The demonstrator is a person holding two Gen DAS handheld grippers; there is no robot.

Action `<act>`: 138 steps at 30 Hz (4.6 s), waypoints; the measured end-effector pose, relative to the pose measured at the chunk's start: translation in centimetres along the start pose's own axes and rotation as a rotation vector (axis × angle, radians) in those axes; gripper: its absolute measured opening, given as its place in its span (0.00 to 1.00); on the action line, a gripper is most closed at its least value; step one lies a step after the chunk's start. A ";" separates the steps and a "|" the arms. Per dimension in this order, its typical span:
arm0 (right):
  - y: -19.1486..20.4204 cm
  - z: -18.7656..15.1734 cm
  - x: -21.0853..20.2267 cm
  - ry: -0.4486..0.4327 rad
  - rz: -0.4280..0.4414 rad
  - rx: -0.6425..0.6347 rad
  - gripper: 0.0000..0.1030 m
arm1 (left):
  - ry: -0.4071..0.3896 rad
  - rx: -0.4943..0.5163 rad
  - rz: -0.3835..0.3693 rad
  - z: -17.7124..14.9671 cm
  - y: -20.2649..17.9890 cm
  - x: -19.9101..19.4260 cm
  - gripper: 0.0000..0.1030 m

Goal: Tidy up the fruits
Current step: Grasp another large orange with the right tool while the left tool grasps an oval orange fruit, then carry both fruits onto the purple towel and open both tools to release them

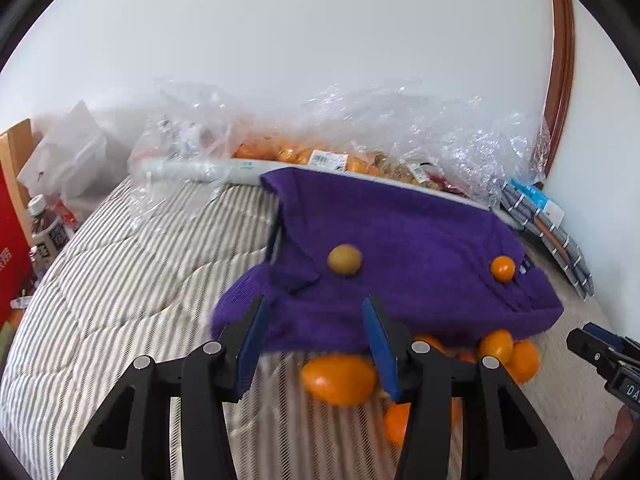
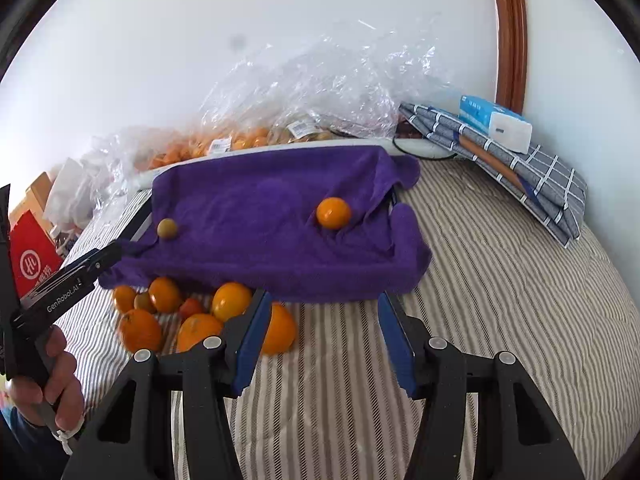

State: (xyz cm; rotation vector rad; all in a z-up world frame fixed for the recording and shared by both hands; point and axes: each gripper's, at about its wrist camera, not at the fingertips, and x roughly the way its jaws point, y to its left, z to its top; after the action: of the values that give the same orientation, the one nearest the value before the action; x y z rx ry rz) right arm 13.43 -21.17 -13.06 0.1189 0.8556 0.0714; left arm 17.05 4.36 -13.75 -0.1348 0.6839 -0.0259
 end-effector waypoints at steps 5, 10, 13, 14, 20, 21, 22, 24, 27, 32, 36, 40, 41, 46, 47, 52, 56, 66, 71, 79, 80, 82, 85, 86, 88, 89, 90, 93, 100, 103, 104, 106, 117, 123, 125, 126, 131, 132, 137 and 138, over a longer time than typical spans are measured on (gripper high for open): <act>0.7 -1.4 1.0 0.039 0.049 0.021 0.54 | 0.055 -0.050 -0.011 -1.0 1.9 -0.5 0.45; 2.2 -1.8 2.0 0.058 0.082 -0.002 0.54 | 0.110 -0.103 -0.038 -1.4 3.1 0.1 0.45; 3.0 -1.9 3.2 0.083 0.067 -0.024 0.54 | 0.130 -0.131 -0.056 -1.5 3.5 0.4 0.45; 3.1 -1.9 3.7 0.096 0.057 -0.027 0.53 | 0.130 -0.136 -0.054 -1.6 3.6 0.4 0.45; 3.0 -1.8 5.5 0.130 0.075 -0.009 0.53 | 0.166 -0.144 -0.129 -1.7 3.3 0.7 0.45; 3.1 -1.9 5.5 0.125 0.077 -0.016 0.49 | 0.169 -0.140 -0.146 -1.7 3.2 0.7 0.46; 3.2 -2.0 5.4 0.123 0.077 -0.024 0.41 | 0.173 -0.136 -0.159 -1.7 3.1 0.7 0.46; 3.2 -2.3 5.2 0.117 0.068 -0.039 0.40 | 0.174 -0.132 -0.188 -1.7 2.9 0.7 0.46; 2.7 -2.5 4.8 0.108 0.053 -0.043 0.40 | 0.188 -0.126 -0.247 -1.7 2.5 0.8 0.48; 1.5 -2.9 4.0 0.091 0.057 -0.029 0.40 | 0.241 -0.088 -0.241 -1.9 1.1 1.9 0.47; 1.0 -3.0 3.7 0.077 0.068 -0.012 0.40 | 0.223 -0.098 -0.216 -1.9 1.2 1.8 0.39; 1.0 -3.0 3.7 0.074 0.074 -0.009 0.40 | 0.194 -0.115 -0.138 -1.8 2.0 1.2 0.39; 0.9 -3.0 3.7 0.073 0.074 -0.005 0.40 | 0.216 -0.122 -0.145 -1.9 2.1 1.5 0.39; 0.6 -3.1 4.1 0.090 0.054 0.016 0.40 | 0.228 -0.124 -0.154 -1.7 2.1 2.0 0.46; 0.6 -3.1 4.2 0.094 0.056 0.016 0.40 | 0.226 -0.121 -0.151 -1.6 1.9 2.0 0.47; 0.5 -3.2 4.2 0.086 0.064 0.019 0.40 | 0.209 -0.133 -0.121 -1.6 1.9 2.2 0.40; 0.2 -3.3 3.8 0.068 0.078 0.032 0.40 | 0.199 -0.175 -0.168 -1.6 2.7 1.9 0.40; -0.1 -3.4 3.2 0.035 0.088 0.047 0.40 | 0.103 -0.183 -0.150 -1.0 3.0 0.5 0.40; -0.8 -3.4 3.0 0.022 0.100 0.091 0.40 | 0.079 -0.188 -0.139 -0.8 3.2 0.0 0.40; -1.3 -3.5 2.6 0.009 0.125 0.118 0.40 | 0.051 -0.183 -0.141 -0.5 3.3 -0.7 0.40; -1.3 -3.5 2.6 0.013 0.128 0.117 0.40 | 0.043 -0.182 -0.160 -0.4 3.2 -1.1 0.40; -1.4 -3.4 2.6 0.025 0.142 0.128 0.40 | 0.023 -0.175 -0.165 -0.2 3.1 -1.6 0.40; -1.7 -2.7 2.1 0.018 0.138 0.126 0.40 | 0.023 -0.175 -0.191 0.7 2.8 -2.0 0.40; -1.7 -2.1 1.7 0.002 0.127 0.120 0.40 | 0.017 -0.173 -0.200 1.2 2.7 -2.2 0.40; -1.9 -0.9 1.0 -0.029 0.118 0.114 0.40 | 0.000 -0.157 -0.222 2.3 2.3 -2.5 0.40; -2.0 -0.4 0.7 -0.041 0.117 0.111 0.40 | -0.002 -0.152 -0.230 2.8 2.0 -2.5 0.40; -2.2 0.2 0.4 -0.056 0.113 0.106 0.40 | -0.006 -0.148 -0.236 3.4 1.7 -2.3 0.40; -2.3 2.3 0.4 -0.095 0.092 0.091 0.40 | -0.016 -0.134 -0.236 5.0 0.8 -1.4 0.40; -2.7 4.7 2.4 -0.119 0.120 0.104 0.40 | 0.001 -0.106 -0.218 6.8 -0.9 2.1 0.40; -2.3 4.7 4.0 -0.110 0.119 0.099 0.40 | 0.014 -0.107 -0.212 6.1 -1.1 3.1 0.40; -2.2 4.6 4.6 -0.103 0.122 0.099 0.40 | 0.019 -0.107 -0.212 5.9 -1.1 3.3 0.40; -2.0 4.3 5.6 -0.080 0.122 0.090 0.40 | 0.031 -0.107 -0.207 5.5 -1.0 3.8 0.40; -1.9 3.2 8.1 -0.028 0.108 0.080 0.40 | 0.113 -0.067 -0.200 4.1 -1.9 6.2 0.40; -0.7 3.0 8.2 -0.023 0.090 0.012 0.40 | 0.145 -0.048 -0.183 3.7 -2.5 6.9 0.40; -0.8 3.0 8.2 -0.021 0.093 0.015 0.40 | 0.153 -0.041 -0.177 3.7 -2.6 7.0 0.40; -0.9 3.0 8.2 -0.022 0.095 0.018 0.40 | 0.158 -0.034 -0.171 3.6 -2.7 7.1 0.40; -0.7 2.9 8.1 -0.024 0.085 0.011 0.40 | 0.166 -0.017 -0.152 3.5 -3.0 7.3 0.40; -0.7 2.9 8.1 -0.025 0.084 0.010 0.41 | 0.164 -0.015 -0.151 3.5 -3.0 7.2 0.40; -0.6 2.8 7.7 -0.035 0.088 0.004 0.47 | 0.161 -0.012 -0.154 3.6 -2.9 7.1 0.40; -0.6 2.8 7.7 -0.039 0.084 0.001 0.50 | 0.162 -0.014 -0.155 3.6 -2.9 7.1 0.40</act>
State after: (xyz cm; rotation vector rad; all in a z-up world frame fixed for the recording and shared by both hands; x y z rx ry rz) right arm 20.53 -21.11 -17.07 0.1564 0.8120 0.1468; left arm 24.93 1.41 -15.06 -0.2007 0.8341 -0.1823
